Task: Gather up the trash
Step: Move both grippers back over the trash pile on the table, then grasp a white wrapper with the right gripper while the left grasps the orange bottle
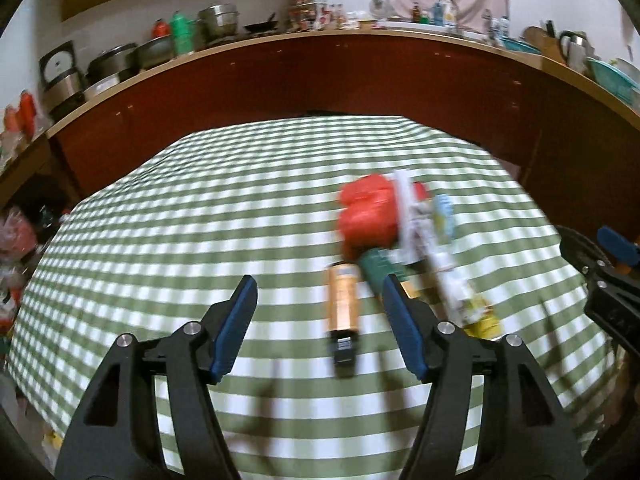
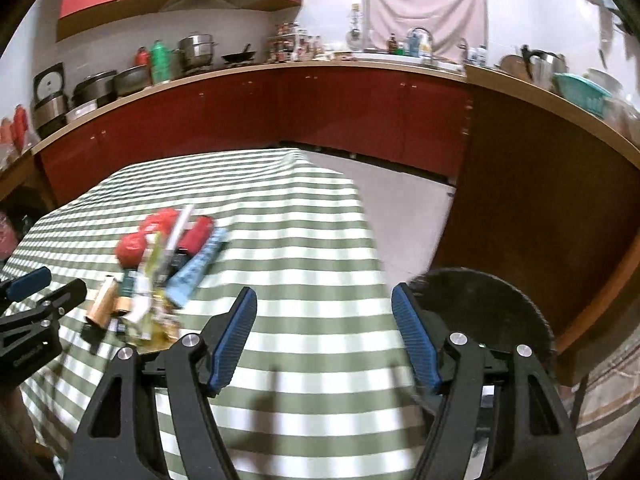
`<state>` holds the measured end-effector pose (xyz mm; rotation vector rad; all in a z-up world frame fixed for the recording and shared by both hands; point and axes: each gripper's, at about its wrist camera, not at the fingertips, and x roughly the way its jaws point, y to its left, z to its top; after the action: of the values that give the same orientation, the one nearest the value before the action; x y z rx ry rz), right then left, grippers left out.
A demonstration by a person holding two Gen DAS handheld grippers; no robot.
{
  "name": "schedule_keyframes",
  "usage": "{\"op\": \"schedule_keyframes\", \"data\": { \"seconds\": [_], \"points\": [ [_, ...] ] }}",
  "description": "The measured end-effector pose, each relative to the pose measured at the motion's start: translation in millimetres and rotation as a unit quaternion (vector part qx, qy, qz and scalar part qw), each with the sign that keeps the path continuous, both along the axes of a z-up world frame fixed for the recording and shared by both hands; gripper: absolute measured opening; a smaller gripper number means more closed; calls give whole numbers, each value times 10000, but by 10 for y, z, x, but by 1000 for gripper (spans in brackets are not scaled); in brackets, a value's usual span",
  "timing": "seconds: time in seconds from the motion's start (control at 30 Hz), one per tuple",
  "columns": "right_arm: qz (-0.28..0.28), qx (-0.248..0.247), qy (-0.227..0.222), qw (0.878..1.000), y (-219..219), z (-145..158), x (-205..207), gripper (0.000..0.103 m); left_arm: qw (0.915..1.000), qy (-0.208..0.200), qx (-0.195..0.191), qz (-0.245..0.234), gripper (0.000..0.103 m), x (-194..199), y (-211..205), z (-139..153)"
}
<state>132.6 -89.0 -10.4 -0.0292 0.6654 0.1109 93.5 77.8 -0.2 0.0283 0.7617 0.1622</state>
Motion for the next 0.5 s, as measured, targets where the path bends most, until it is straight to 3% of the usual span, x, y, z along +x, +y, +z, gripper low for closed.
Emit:
{"op": "schedule_keyframes", "data": {
  "seconds": [0.27, 0.5],
  "points": [
    [547, -78, -7, 9985, 602, 13, -12, 68, 9992, 77, -42, 391, 63, -121, 475, -62],
    [851, -234, 118, 9960, 970, -46, 29, 60, 9982, 110, -152, 569, 63, -179, 801, -129]
  ]
}}
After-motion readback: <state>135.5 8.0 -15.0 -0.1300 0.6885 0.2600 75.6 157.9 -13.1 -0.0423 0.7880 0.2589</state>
